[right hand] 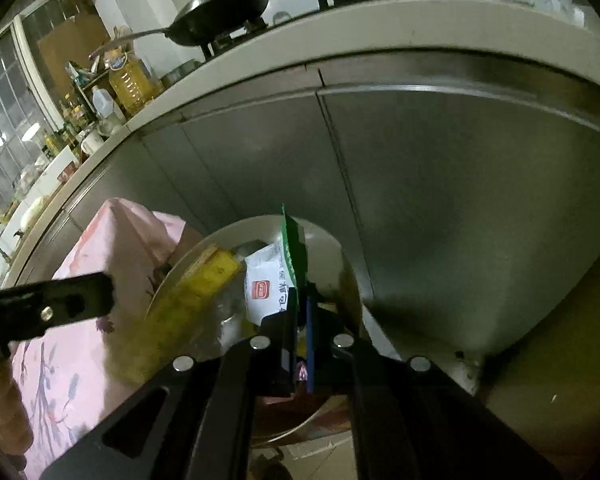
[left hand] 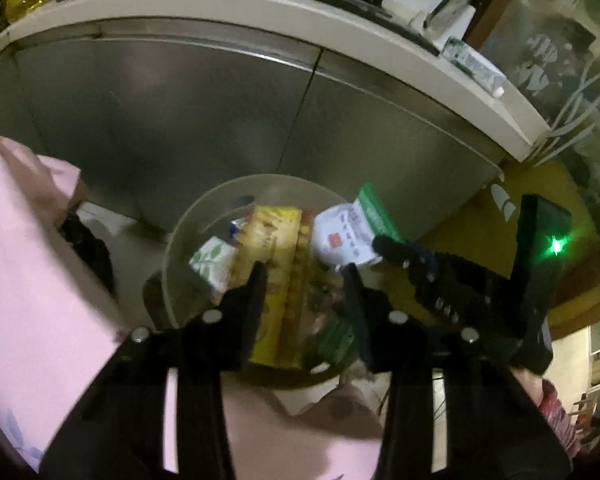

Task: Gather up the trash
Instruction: 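Carry the box and packet over the bin and open both grippers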

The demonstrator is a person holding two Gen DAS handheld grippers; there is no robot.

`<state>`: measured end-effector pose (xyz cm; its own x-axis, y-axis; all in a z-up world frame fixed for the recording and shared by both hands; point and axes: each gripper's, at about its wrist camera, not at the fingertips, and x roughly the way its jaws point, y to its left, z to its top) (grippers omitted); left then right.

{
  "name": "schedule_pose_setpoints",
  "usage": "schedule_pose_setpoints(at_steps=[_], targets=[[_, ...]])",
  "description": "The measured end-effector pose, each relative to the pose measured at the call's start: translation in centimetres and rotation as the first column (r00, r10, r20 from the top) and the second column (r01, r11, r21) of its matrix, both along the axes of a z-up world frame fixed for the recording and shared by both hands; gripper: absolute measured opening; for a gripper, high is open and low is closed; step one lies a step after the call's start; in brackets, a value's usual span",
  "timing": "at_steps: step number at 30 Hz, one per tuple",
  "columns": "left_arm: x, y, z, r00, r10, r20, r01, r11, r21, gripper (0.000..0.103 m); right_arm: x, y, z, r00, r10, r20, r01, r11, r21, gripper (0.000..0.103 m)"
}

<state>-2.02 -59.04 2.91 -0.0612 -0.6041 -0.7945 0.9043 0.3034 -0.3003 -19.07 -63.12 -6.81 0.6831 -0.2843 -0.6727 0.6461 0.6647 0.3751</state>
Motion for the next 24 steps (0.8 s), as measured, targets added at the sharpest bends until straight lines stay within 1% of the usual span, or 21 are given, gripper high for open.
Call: schedule_pose_setpoints(at_steps=[2, 4, 5, 7, 8, 10, 11, 12, 16, 18, 20, 21, 22, 23, 24], targets=[[0.0, -0.9, -0.5, 1.000, 0.015, 0.014, -0.015, 1.000, 0.007, 0.038, 0.5, 0.0, -0.3, 1.000, 0.016, -0.008, -0.016, 1.000, 0.019, 0.002], [0.2, -1.5, -1.1, 1.000, 0.025, -0.007, -0.025, 0.999, 0.027, 0.043, 0.5, 0.1, -0.7, 1.000, 0.026, -0.008, -0.026, 0.999, 0.029, 0.004], [0.3, -1.7, -1.2, 0.999, 0.031, -0.020, -0.030, 0.999, 0.033, 0.047, 0.5, 0.0, -0.8, 1.000, 0.031, -0.001, -0.031, 0.999, 0.041, 0.006], [0.5, -1.7, -1.3, 0.999, 0.043, -0.025, -0.042, 0.999, 0.027, 0.048, 0.3, -0.3, -1.2, 1.000, 0.026, 0.014, -0.027, 0.996, 0.081, 0.008], [0.6, -1.3, -1.3, 0.999, 0.040, -0.024, -0.040, 0.999, 0.020, 0.048, 0.1, -0.4, -1.3, 1.000, 0.022, 0.022, -0.024, 0.996, 0.089, 0.011], [1.2, -0.4, -1.3, 0.999, 0.051, -0.017, -0.051, 0.998, 0.022, 0.048, -0.4, -0.2, -1.0, 0.999, 0.015, 0.044, -0.019, 0.996, 0.089, 0.025], [1.5, 0.1, -1.3, 0.998, 0.058, -0.021, -0.057, 0.998, 0.021, 0.048, -0.5, -0.2, -0.8, 0.999, 0.011, 0.051, -0.015, 0.996, 0.088, 0.039], [1.9, 0.7, -1.3, 0.998, 0.064, -0.024, -0.064, 0.998, 0.019, 0.048, -0.7, -0.1, -0.6, 0.998, 0.005, 0.063, -0.011, 0.996, 0.089, 0.048], [2.9, 3.4, -0.9, 0.994, 0.104, -0.022, -0.104, 0.995, -0.001, 0.048, -1.5, 0.5, 0.6, 0.995, -0.003, 0.097, -0.005, 0.997, 0.078, 0.049], [3.0, 5.0, -0.4, 0.992, 0.127, -0.006, -0.127, 0.992, -0.019, 0.048, -1.9, 1.1, 1.5, 0.992, -0.012, 0.124, 0.002, 0.997, 0.080, 0.049], [2.6, 7.1, 0.1, 0.986, 0.159, 0.053, -0.157, 0.987, -0.037, 0.048, -2.4, 2.2, 2.7, 0.987, -0.008, 0.163, -0.005, 0.997, 0.081, 0.049], [2.2, 8.5, 0.4, 0.978, 0.181, 0.104, -0.177, 0.983, -0.046, 0.048, -2.4, 2.7, 3.3, 0.984, -0.005, 0.177, -0.009, 0.997, 0.078, 0.049], [2.0, 9.3, 0.6, 0.972, 0.194, 0.133, -0.189, 0.981, -0.052, 0.048, -2.6, 3.3, 3.8, 0.982, -0.005, 0.190, -0.010, 0.997, 0.077, 0.049], [1.7, 10.6, 0.9, 0.962, 0.212, 0.173, -0.204, 0.977, -0.060, 0.050, -2.9, 4.4, 4.3, 0.978, -0.005, 0.209, -0.012, 0.997, 0.079, 0.049], [1.4, 11.4, 1.1, 0.955, 0.222, 0.199, -0.213, 0.975, -0.066, 0.055, -2.9, 5.1, 4.7, 0.975, -0.004, 0.221, -0.014, 0.997, 0.082, 0.049]])
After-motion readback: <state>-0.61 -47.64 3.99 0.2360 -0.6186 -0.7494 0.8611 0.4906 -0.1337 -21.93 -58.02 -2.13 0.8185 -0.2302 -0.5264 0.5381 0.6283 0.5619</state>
